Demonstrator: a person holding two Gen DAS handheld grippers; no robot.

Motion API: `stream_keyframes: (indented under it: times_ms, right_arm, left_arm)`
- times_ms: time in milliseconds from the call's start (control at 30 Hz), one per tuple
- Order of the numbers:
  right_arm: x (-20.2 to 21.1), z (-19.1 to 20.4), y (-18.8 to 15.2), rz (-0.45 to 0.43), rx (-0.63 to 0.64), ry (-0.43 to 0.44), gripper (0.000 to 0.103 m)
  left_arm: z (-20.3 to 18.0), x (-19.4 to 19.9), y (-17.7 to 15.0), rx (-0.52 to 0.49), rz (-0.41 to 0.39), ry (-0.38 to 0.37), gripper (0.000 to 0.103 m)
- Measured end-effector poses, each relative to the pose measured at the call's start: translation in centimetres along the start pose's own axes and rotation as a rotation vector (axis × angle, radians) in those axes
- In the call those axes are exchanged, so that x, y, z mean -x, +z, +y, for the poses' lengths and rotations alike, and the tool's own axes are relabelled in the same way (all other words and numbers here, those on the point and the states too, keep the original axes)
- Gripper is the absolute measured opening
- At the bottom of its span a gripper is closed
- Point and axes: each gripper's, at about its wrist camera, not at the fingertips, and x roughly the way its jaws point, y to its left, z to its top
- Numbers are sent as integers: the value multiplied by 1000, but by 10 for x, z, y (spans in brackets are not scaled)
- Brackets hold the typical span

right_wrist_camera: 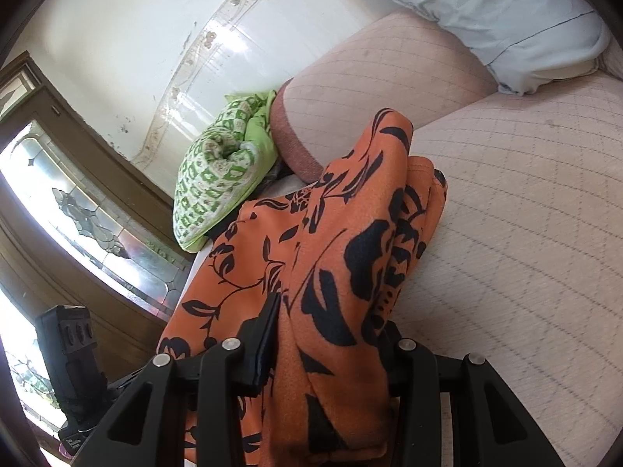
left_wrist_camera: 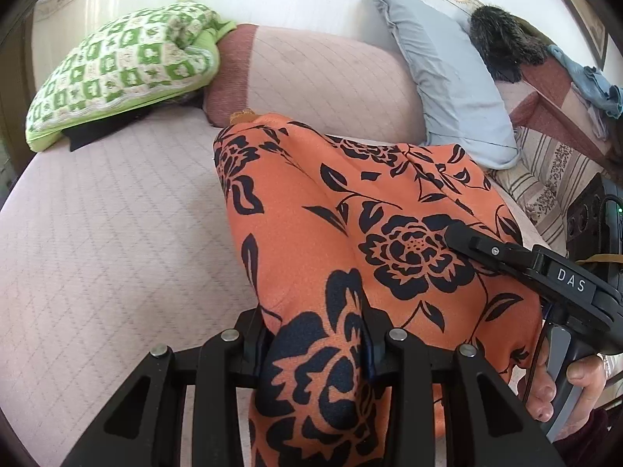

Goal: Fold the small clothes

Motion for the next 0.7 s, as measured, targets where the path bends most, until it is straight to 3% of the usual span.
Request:
stream_keyframes:
  times_ms: [700]
  right_arm:
    - [-10,21,-18,46,28,3,41]
  left_arm:
    - [-7,-9,-10,16,16,13,38]
